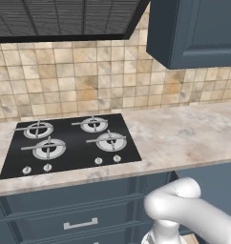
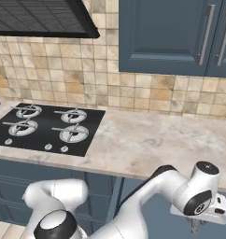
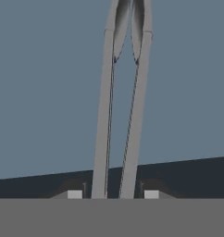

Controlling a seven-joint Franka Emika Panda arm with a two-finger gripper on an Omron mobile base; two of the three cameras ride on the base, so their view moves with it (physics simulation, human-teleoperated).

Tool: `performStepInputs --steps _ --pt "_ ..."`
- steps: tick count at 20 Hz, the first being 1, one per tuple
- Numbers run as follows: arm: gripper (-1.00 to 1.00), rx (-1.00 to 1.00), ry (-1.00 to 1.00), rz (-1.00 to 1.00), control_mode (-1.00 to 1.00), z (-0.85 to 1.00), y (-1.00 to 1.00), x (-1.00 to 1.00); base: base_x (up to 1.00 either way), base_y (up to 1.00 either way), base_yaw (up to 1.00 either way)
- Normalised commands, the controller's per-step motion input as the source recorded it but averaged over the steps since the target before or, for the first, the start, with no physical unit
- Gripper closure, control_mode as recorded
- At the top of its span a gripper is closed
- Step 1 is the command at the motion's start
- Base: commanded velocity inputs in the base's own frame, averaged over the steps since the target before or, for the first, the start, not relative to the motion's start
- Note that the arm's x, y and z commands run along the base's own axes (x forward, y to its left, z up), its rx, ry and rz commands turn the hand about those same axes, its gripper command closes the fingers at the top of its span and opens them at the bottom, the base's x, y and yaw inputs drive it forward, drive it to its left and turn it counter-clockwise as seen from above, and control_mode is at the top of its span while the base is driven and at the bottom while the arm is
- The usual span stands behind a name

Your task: Take the tongs from the drawer on the right and place them on the dining counter next to the tray containing the kebab skewer.

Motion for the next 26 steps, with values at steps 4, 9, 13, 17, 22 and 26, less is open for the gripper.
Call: performStepInputs --steps 4,9,13,17,22,26 --pt "1.00 -0.01 0.00 0.00 -1.00 0.56 0.06 -0.25 0.00 0.00 0.00" --pt "1.00 -0.01 0.00 0.00 -1.00 0.52 0.06 -0.07 0.00 0.00 0.00" --pt "1.00 -0.01 0.00 0.00 -1.00 0.51 0.04 -0.14 0.00 0.00 0.00" --pt "1.00 0.00 0.00 0.00 -1.00 0.53 0.09 -0.01 0.00 0.00 0.00" --pt "1.00 0.00 -0.09 0.00 -1.00 0.38 0.20 0.11 0.00 0.00 0.00" --pt "1.00 0.00 -0.22 0.02 -1.00 0.19 0.39 0.45 0.00 0.00 0.00"
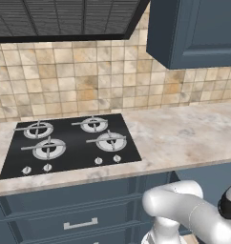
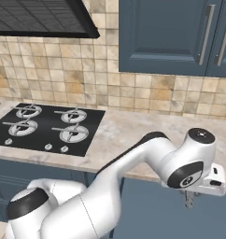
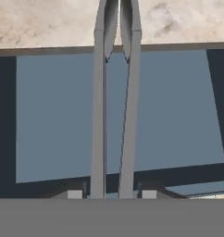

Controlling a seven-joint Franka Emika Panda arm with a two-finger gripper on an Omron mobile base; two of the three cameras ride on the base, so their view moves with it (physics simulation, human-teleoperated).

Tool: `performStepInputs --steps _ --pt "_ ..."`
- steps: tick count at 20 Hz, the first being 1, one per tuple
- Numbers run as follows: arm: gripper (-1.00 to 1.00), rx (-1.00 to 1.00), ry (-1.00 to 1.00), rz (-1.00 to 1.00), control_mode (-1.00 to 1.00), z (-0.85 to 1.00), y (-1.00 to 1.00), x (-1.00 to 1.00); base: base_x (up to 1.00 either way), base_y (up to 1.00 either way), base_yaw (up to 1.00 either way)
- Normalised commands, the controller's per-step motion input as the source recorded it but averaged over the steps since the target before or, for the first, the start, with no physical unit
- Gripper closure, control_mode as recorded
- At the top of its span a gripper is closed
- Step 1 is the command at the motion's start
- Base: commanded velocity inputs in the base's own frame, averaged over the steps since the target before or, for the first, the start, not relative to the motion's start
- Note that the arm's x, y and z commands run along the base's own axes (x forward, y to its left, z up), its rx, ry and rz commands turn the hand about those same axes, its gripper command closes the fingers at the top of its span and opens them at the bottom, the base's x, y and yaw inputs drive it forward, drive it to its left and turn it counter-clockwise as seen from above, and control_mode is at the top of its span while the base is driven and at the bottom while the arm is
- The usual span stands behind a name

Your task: Take the tongs from the drawer on the right and place them on the dining counter next to the tray containing the kebab skewer.

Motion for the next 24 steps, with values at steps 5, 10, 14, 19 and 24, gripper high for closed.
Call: performStepInputs --steps 5,10,14,19,24 --pt "1.00 0.00 -0.23 0.05 -1.00 0.18 0.55 0.51 0.00 0.00 0.00" --pt "1.00 0.00 -0.12 0.07 -1.00 0.11 0.83 0.58 0.00 0.00 0.00" --pt "1.00 -0.03 0.02 0.03 -1.00 0.16 1.00 0.42 0.00 0.00 0.00" --pt "1.00 -0.04 0.01 0.01 -1.00 0.13 1.00 0.39 0.00 0.00 0.00" --pt "1.00 -0.03 0.00 0.01 -1.00 0.17 1.00 0.35 0.00 0.00 0.00"
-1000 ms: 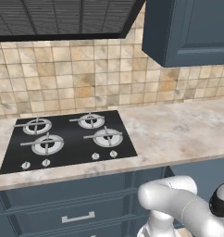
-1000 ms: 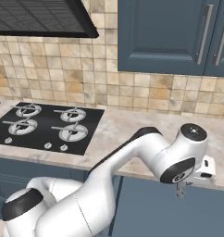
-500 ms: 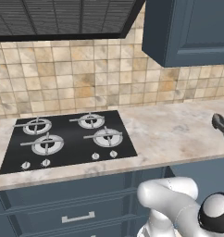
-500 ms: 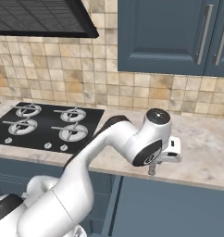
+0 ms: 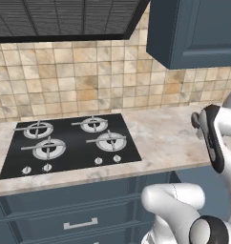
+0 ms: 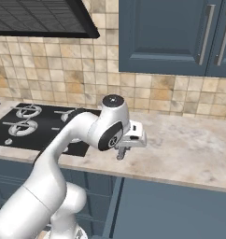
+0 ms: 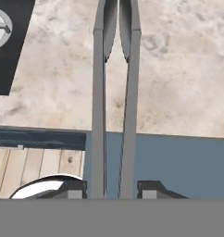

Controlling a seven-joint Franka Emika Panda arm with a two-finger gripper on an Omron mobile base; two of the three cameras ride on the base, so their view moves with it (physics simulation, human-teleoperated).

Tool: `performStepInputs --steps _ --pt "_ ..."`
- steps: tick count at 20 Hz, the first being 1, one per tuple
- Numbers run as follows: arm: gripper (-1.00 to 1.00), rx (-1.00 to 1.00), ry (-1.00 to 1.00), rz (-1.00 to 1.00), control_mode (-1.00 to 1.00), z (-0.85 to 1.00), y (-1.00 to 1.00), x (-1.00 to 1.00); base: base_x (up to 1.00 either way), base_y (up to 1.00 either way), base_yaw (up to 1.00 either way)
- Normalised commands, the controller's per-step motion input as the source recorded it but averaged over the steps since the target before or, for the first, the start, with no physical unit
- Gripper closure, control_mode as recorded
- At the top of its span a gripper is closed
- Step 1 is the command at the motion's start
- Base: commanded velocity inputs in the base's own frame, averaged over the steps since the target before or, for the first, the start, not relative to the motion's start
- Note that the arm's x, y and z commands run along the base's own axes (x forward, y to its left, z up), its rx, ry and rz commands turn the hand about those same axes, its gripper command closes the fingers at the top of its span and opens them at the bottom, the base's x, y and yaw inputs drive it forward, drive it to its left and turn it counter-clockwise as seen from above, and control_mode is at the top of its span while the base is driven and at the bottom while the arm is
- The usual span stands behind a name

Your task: Take the tongs from the drawer on the right and place them on the dining counter next to the tray containing the kebab skewer.

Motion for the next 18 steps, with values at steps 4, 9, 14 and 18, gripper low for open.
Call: performStepInputs --steps 4,9,14,18 --pt "1.00 0.00 0.00 0.00 -1.00 0.23 0.84 0.19 0.00 0.00 0.00" --pt "1.00 0.00 0.00 0.00 -1.00 0.16 0.75 0.13 0.00 0.00 0.00" --pt "1.00 0.00 -0.01 0.00 -1.00 0.09 0.53 0.04 0.00 0.00 0.00" --pt "1.00 0.00 -0.01 0.00 -1.00 0.01 0.57 0.03 0.00 0.00 0.00"
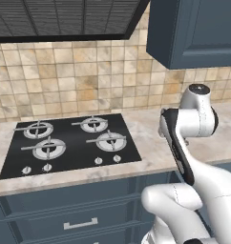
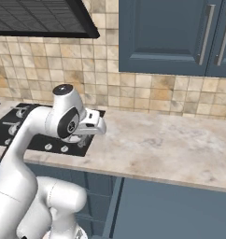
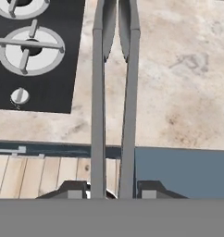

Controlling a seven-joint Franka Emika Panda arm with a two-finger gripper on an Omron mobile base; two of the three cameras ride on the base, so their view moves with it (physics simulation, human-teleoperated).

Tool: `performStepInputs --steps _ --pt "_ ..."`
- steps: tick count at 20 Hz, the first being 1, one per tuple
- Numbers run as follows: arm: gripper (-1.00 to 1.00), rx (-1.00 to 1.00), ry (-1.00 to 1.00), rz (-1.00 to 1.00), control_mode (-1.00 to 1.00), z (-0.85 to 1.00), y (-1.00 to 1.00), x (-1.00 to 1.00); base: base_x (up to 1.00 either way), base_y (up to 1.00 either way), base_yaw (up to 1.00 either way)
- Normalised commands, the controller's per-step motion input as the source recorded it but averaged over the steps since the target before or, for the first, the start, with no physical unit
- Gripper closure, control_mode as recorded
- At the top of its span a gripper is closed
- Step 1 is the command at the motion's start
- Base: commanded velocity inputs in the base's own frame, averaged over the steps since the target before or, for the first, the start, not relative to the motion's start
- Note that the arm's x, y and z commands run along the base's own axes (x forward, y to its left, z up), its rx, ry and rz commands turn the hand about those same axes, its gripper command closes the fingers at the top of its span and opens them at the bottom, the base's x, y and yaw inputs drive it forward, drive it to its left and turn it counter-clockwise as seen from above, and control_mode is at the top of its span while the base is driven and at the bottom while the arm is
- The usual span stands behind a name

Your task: Take the tongs from the drawer on the right and place them on the dining counter next to the tray containing the kebab skewer.

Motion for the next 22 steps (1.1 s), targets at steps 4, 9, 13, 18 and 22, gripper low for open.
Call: performStepInputs --steps 4,9,13,18,22 --pt "1.00 0.00 -0.03 0.00 -1.00 0.02 0.51 0.02 0.00 0.00 0.00" --pt "1.00 0.00 -0.04 0.00 -1.00 0.13 0.36 0.07 0.00 0.00 0.00" --pt "1.00 0.00 -0.07 0.00 -1.00 0.20 0.25 0.09 0.00 0.00 0.00" --pt "1.00 0.00 -0.07 0.00 -1.00 0.24 0.17 0.02 0.00 0.00 0.00" --pt "1.00 0.00 -0.05 0.00 -1.00 0.12 0.03 0.00 0.00 0.00 0.00"
